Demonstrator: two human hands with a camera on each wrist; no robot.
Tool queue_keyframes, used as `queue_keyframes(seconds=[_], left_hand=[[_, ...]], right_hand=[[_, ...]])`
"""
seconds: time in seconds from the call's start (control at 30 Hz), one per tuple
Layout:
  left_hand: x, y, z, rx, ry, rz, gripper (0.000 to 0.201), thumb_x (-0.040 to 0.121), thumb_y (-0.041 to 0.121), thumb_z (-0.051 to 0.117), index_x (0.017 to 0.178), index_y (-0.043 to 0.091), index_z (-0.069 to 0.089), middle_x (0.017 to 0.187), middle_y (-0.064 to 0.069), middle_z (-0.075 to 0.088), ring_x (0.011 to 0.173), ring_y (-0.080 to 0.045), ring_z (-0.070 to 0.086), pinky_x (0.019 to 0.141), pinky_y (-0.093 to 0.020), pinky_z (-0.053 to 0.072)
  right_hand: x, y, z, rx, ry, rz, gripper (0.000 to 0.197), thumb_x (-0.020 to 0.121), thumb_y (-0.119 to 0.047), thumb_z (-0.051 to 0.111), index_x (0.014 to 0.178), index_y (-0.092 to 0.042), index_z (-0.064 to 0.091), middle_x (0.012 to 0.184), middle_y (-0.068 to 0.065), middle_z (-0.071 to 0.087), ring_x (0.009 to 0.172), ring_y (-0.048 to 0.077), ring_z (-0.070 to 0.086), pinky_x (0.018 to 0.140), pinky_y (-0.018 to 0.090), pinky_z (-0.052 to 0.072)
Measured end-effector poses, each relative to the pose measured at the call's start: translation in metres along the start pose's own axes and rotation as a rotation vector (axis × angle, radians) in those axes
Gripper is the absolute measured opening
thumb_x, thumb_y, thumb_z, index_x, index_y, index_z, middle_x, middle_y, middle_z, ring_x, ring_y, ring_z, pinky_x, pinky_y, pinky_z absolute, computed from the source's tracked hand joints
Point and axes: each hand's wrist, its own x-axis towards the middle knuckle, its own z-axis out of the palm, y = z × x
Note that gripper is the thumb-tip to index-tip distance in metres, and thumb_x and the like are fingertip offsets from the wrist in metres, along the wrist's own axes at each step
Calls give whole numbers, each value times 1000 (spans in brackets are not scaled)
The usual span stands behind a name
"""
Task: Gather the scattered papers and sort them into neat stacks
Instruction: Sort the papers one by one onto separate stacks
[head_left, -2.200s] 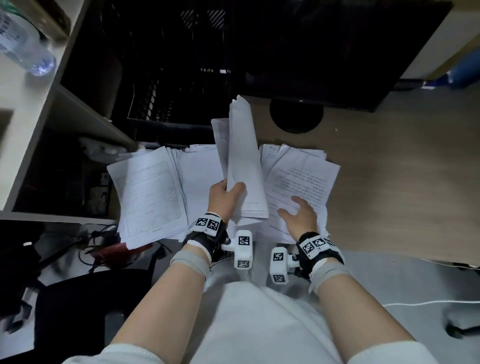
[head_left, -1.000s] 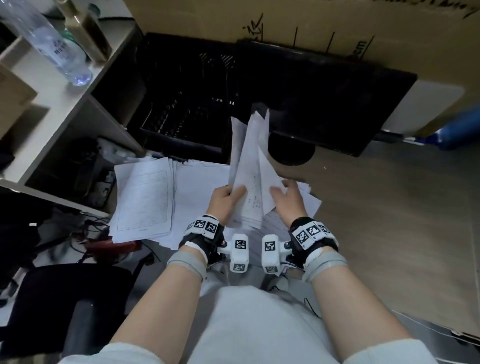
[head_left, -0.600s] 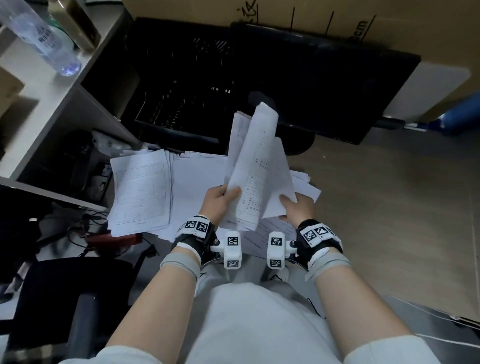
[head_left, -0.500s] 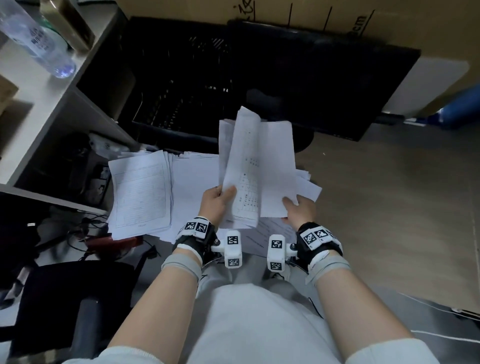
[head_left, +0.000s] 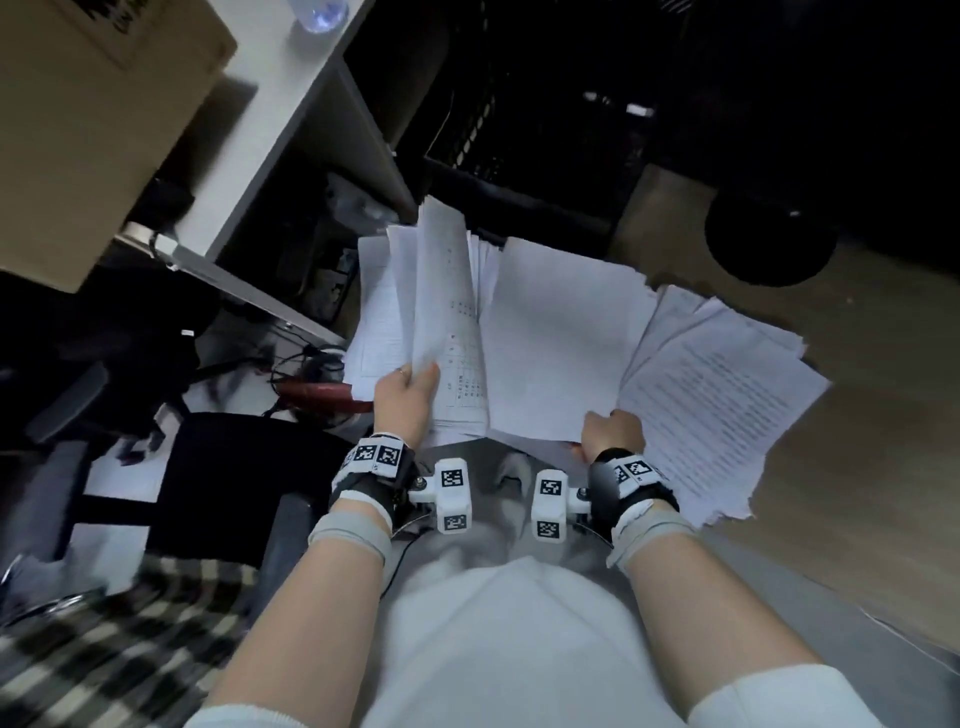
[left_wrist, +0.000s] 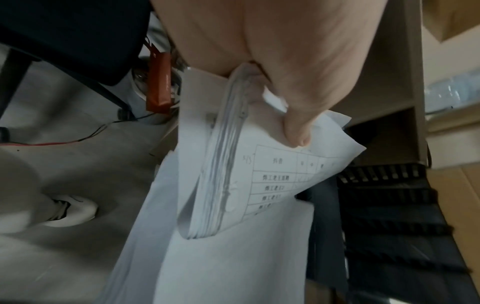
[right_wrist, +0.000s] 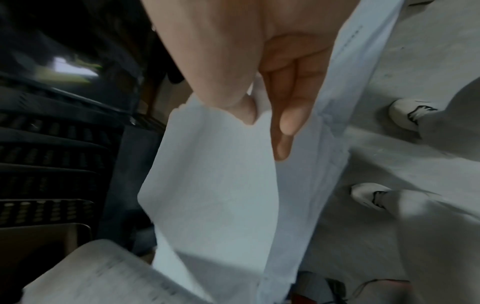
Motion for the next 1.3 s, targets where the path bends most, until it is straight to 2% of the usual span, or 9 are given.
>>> queue_keyframes(seconds=[0.3,0.43,0.53,0.63,0.73,0.83,0.9,1.1,1.3], left_hand=[[28,-2,-23,-45,-138,69,51,91,38,62,81,-11,55,74,-9,53,70,-16,47,68,-33,41],[36,4,-11,-65,-245,81,57,83,55,63,82,-2,60,79,-8,56,75,-18,51,73,-46,51],[30,26,9,-113,-337,96,50,90,52,62,86,2,64,84,-12,64,78,-22,58,79,-44,53],[21,48,31,-167,-401,109,53,94,50,60,85,-3,62,79,-17,61,72,-29,56,76,-39,49],[13,71,51,-193,-481,127,40,101,45,56,88,11,70,85,0,69,81,-14,64,81,-28,50],[8,94,65,-228,-573,120,43,103,46,51,126,13,68,123,2,70,116,-10,63,100,-25,45],[8,106,69,-266,-619,99,45,104,44,49,128,11,67,125,-2,71,118,-15,65,102,-30,48],[0,125,82,-250,-650,87,18,101,21,58,100,9,72,93,-2,79,95,-23,75,80,-30,60],[0,122,94,-165,-673,158,10,91,14,73,101,13,72,90,-7,74,67,-15,66,56,-23,51]], right_hand=[[-14,-7,49,54,98,122,48,92,-28,51,129,-2,35,96,17,57,82,38,66,74,45,56],[-26,-22,36,31,159,80,68,89,-26,60,144,-4,25,131,21,49,115,39,52,95,46,46],[-35,-35,16,-83,263,-79,65,84,-30,66,143,-17,41,151,8,36,134,32,33,106,45,37],[-44,-60,-2,129,98,-373,48,86,-35,68,132,-30,54,140,-5,49,125,18,46,100,37,44],[-63,-86,-17,300,-182,-549,58,87,-40,70,140,-42,46,141,-11,53,125,10,55,104,35,48],[-72,-97,-32,267,-217,-685,68,93,-36,66,151,-41,31,160,-12,27,145,6,27,119,30,26],[-74,-96,-43,238,-227,-722,79,90,-34,71,154,-38,25,159,-18,19,146,4,22,120,28,22],[-68,-93,-58,165,-253,-698,112,72,-34,87,157,-34,15,160,-13,22,140,7,35,115,27,33],[-60,-88,-63,354,-197,-575,65,93,-38,65,151,-31,36,145,-16,43,129,5,46,102,21,41]])
